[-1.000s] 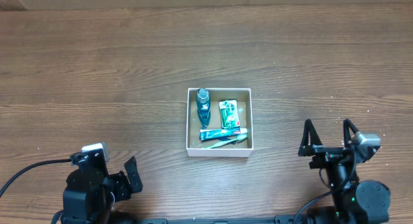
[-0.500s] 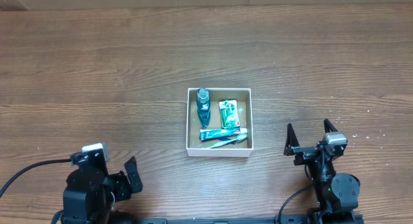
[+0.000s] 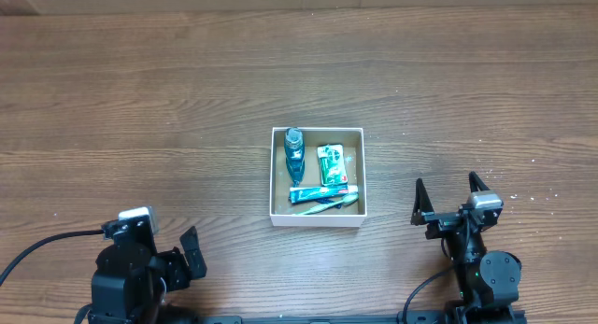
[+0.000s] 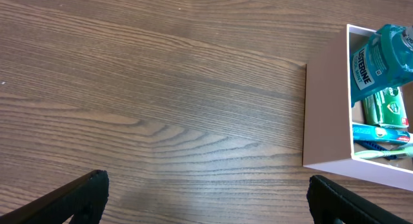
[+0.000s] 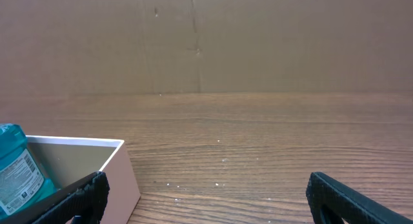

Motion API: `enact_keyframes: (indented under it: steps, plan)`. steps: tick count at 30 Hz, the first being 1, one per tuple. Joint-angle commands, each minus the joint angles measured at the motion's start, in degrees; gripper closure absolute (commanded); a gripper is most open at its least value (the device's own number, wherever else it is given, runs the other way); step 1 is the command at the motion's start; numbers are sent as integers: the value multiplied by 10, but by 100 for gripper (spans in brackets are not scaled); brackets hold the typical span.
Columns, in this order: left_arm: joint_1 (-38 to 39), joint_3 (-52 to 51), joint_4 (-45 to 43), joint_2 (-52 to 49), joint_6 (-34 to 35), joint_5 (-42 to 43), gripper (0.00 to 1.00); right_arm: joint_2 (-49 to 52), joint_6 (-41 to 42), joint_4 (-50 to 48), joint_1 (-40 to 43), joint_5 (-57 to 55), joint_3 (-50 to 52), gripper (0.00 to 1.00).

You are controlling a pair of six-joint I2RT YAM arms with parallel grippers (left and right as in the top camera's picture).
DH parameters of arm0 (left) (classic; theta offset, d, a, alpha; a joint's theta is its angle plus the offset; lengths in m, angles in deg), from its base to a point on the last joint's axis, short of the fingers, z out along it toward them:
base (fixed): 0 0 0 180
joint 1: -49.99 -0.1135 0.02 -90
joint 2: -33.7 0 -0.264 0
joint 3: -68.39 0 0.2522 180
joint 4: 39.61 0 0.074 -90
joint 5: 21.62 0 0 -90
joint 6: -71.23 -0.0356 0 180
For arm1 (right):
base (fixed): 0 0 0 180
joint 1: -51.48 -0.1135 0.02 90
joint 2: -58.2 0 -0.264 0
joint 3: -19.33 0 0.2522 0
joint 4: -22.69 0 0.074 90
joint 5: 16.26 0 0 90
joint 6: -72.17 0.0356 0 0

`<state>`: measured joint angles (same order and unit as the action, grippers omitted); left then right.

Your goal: Pack container

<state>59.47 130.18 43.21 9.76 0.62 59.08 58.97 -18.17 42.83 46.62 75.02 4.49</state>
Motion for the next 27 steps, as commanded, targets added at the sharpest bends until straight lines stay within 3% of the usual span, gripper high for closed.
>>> enact_keyframes:
  steps: [1,10,13,16,23,27]
  plan:
    - [3,-1,-1,2,8,-7,0,-6,-5,-5,4,3,0,0]
    - [-23,-22,-25,38,4,1,0,-6,-5,-5,4,3,0,0]
    - [-35,-97,-122,89,-43,4,0,-6,-5,-5,4,3,0,0]
    - [-50,-222,-277,158,-91,20,0,-6,-5,-5,4,3,0,0]
    - [-61,-410,-596,238,-224,79,0,-6,-5,-5,4,3,0,0]
    - [-72,-468,-647,238,-224,100,0,-6,-5,-5,4,3,0,0]
